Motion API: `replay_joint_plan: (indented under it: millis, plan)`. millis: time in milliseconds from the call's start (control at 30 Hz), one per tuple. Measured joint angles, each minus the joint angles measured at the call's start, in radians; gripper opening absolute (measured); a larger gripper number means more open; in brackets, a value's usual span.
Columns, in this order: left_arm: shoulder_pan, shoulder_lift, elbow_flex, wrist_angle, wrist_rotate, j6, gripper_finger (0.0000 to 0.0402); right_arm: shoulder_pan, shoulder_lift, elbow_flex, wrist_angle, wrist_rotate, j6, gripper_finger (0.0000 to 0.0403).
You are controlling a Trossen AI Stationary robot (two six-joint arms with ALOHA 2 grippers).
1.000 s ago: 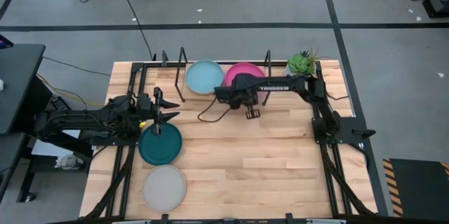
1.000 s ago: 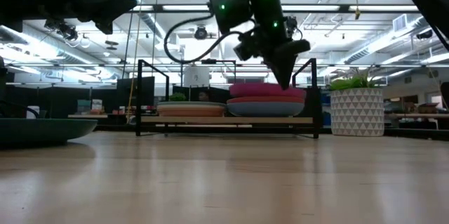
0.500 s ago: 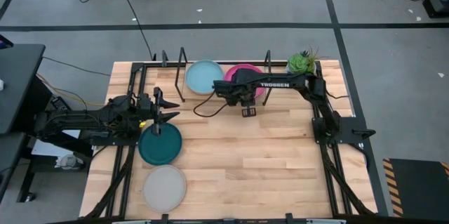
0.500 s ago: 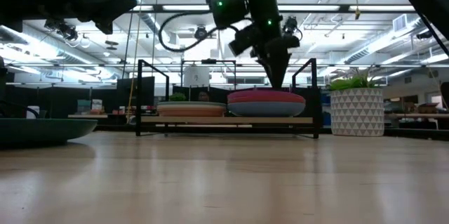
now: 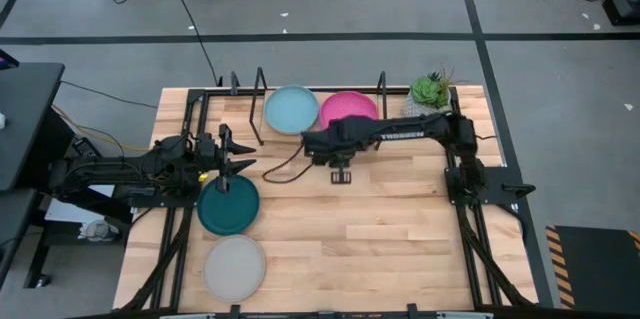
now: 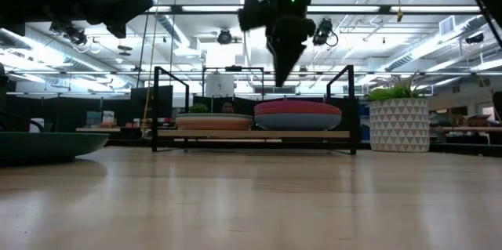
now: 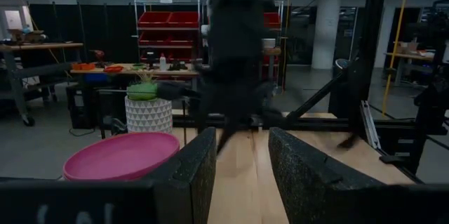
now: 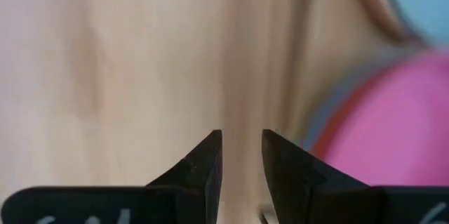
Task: Place and stack plates onto a shelf
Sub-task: Stack the dark green plate on top of the pink plate on the shelf
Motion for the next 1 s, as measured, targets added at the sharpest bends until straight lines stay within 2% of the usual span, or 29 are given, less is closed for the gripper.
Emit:
replay_joint_plan:
  millis: [133,267,433,600,833,1000]
  plan:
    - [0.0,0.0,0.0,0.0,0.0,0.0,0.0141,0.071,-0.075,-0.136,0.197,-0.018,-0.021,0.0107]
    - [0.0,0.0,0.0,0.0,0.0,0.0,0.0141,0.137,-0.172,-0.326,0.385,-0.015,-0.003,0.0107]
    - [0.0,0.0,0.0,0.001,0.0,0.0,0.0141,0.217,-0.282,-0.609,0.723,0.033,-0.01,0.0107]
    - [0.0,0.0,0.0,0.001,0.0,0.0,0.0141,0.26,-0.356,-0.845,1.087,0.091,-0.12,0.0106]
    - [0.0,0.0,0.0,0.056,0.0,-0.032,0.0141,0.255,-0.43,-1.023,1.388,0.12,-0.283,0.0106]
    - [-0.001,0.0,0.0,0.148,0.0,-0.122,0.0141,0.244,-0.468,-1.144,1.566,0.12,-0.299,0.0107]
